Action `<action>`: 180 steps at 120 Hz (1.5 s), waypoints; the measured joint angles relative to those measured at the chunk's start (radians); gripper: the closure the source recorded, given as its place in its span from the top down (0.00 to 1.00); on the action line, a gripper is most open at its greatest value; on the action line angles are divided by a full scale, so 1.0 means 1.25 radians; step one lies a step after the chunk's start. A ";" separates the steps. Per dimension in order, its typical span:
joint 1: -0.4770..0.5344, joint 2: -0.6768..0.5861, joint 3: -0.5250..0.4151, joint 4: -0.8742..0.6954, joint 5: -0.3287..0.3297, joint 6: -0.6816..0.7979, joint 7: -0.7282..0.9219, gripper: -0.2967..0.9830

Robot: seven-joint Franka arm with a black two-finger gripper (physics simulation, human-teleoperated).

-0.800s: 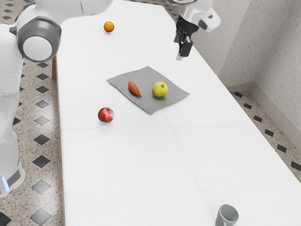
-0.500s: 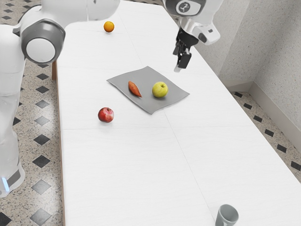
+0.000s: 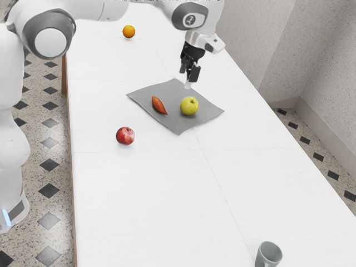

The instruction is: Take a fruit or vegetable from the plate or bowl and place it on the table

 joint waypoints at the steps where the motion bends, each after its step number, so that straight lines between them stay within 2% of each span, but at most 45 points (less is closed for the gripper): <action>1: 0.006 0.013 -0.010 0.014 0.000 0.002 0.002 0.77; 11: 0.106 0.097 -0.132 0.089 0.013 0.020 0.008 0.77; 27: 0.183 0.150 -0.230 0.105 0.037 0.036 0.018 0.77; 35: 0.207 0.163 -0.254 0.102 0.046 0.036 0.022 0.77; 50: 0.241 0.170 -0.263 0.085 0.054 0.029 0.030 0.77; 84: 0.248 0.178 -0.258 0.049 0.058 0.021 0.044 0.77; 121: 0.249 0.224 -0.289 0.076 0.110 0.036 0.056 0.77; 180: 0.249 0.248 -0.285 0.063 0.103 0.107 0.063 0.77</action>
